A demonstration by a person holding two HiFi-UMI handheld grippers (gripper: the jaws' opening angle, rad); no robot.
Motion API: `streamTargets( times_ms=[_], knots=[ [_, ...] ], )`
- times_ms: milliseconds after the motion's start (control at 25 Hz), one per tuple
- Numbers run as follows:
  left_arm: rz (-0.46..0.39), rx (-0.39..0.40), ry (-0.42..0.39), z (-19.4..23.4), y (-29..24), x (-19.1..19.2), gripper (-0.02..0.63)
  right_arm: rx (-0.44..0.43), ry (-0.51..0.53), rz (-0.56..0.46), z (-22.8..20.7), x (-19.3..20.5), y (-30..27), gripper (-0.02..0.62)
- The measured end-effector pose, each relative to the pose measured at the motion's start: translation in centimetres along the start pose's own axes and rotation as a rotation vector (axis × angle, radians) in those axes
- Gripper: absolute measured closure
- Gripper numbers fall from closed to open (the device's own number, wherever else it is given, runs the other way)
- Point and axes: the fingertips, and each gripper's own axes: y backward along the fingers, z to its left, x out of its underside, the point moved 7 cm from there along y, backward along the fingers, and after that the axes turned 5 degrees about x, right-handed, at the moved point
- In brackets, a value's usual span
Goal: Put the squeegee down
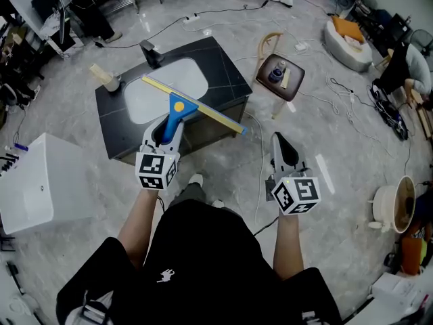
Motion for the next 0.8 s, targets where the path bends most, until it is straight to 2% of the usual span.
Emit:
streamTargets(
  times_ms=[440,800],
  knots=[
    [0.018,-0.001,0.01,0.5,-0.6,0.7,0.474,-0.002,-0.004,0.026,-0.2,0.8,-0.8,0.594],
    [0.021,0.03,0.014,3.1,-4.6,0.5,0.474,0.016,0.006,0.042,-0.6,0.5,-4.6,0.594]
  ],
)
